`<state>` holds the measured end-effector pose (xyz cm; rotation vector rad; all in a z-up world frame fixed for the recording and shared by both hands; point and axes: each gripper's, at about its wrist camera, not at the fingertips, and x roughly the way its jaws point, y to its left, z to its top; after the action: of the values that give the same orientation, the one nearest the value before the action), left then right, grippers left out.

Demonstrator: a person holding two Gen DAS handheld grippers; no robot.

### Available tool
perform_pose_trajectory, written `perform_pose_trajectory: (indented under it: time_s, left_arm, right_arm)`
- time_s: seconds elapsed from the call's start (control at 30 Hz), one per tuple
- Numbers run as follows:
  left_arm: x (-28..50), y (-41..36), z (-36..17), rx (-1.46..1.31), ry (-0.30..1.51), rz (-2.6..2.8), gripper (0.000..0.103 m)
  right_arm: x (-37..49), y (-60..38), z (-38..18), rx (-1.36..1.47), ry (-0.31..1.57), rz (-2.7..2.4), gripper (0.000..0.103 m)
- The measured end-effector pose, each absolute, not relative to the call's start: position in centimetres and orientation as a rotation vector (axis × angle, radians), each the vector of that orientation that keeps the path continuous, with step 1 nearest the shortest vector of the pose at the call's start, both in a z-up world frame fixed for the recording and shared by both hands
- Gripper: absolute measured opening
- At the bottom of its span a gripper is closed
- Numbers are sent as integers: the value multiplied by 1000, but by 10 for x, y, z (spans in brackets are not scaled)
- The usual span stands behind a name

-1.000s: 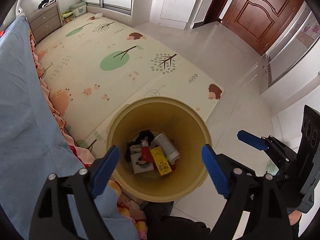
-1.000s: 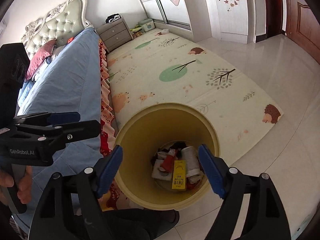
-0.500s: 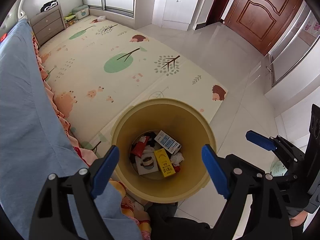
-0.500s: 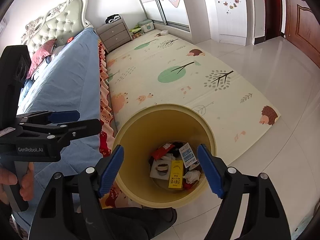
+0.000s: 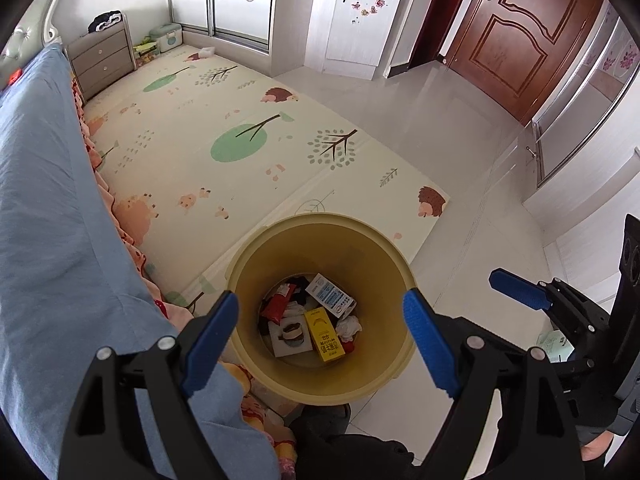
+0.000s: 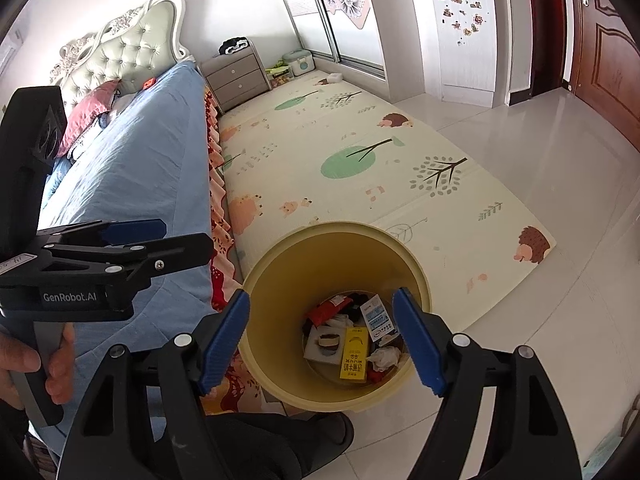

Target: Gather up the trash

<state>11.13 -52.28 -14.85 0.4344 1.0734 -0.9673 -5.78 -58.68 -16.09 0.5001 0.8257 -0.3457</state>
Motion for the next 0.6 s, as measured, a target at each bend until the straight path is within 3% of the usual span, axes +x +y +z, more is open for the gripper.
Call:
perform_pose_trajectory:
  time_s: [0.6]
  left_arm:
    - [91, -419, -48, 343, 764, -894, 84]
  right_arm:
    - [-35, -496, -71, 303, 667, -244, 73]
